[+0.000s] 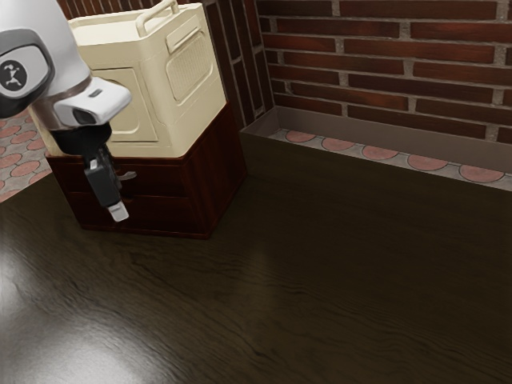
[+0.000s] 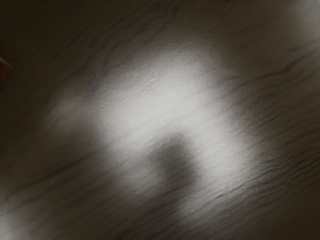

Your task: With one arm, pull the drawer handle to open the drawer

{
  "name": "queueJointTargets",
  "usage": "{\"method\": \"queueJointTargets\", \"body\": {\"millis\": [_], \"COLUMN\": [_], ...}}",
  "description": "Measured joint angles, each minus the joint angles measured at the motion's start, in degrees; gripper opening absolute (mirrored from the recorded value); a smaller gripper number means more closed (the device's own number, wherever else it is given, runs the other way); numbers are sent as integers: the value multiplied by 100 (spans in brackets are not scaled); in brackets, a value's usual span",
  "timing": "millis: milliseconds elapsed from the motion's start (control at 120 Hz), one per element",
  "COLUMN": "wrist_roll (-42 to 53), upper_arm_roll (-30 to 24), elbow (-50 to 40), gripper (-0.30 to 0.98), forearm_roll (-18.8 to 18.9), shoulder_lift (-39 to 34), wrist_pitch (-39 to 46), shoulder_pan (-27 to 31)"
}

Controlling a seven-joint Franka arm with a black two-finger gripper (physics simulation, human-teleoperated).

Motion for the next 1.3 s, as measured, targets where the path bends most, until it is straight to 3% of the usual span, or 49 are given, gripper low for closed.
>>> {"method": "queueJointTargets", "body": {"millis": [250,383,475,733,1033,1300], "wrist_roll": [713,1405,1953,3613,5118,6083], "upper_arm_roll": [229,229,-61,-153,-145,-152], "elbow": [-8,-12,-6,-100,-217,-281], "gripper": [69,69,69,68,40,30], "forearm_roll": [-11,-19,6,17,-18,-231], "shoulder_lift": [128,142,130,398,814,1109], "wrist_pitch": [236,287,353,1421,2727,3440], "shoulder_pan": [89,695,1204,1518,1743,1909]}}
